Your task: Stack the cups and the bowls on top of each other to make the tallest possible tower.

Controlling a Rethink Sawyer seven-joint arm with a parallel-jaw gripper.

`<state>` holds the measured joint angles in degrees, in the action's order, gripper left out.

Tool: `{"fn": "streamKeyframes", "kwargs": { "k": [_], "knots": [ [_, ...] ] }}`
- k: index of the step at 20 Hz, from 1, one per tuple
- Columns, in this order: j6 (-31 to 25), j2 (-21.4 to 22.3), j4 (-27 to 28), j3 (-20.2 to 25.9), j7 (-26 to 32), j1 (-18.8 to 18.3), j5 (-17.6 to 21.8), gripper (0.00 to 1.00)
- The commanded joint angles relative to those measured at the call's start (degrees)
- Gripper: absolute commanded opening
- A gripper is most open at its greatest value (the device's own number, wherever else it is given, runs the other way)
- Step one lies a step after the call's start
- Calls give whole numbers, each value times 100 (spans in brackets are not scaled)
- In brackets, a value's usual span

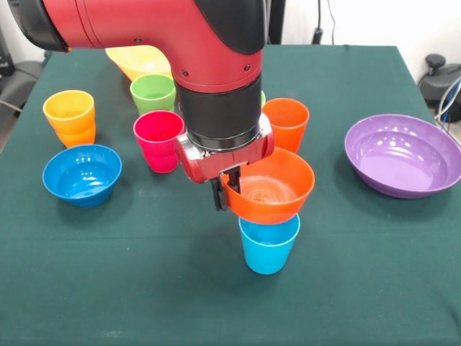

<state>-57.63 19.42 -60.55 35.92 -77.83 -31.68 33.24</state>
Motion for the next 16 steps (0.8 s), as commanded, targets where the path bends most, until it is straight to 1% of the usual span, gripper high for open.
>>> {"fn": "streamKeyframes", "kwargs": {
  "k": [1, 5, 8, 12, 16],
  "knots": [
    [-237, -62, -59, -306, 254, 20, 47, 0],
    [-189, -94, -28, -311, 71, 32, -33, 0],
    [-173, -166, 7, -284, -244, 39, -233, 0],
    [-83, -245, 6, -243, -336, 5, -448, 0],
    [46, -245, -54, -268, -269, -19, -503, 0]
  ]
}}
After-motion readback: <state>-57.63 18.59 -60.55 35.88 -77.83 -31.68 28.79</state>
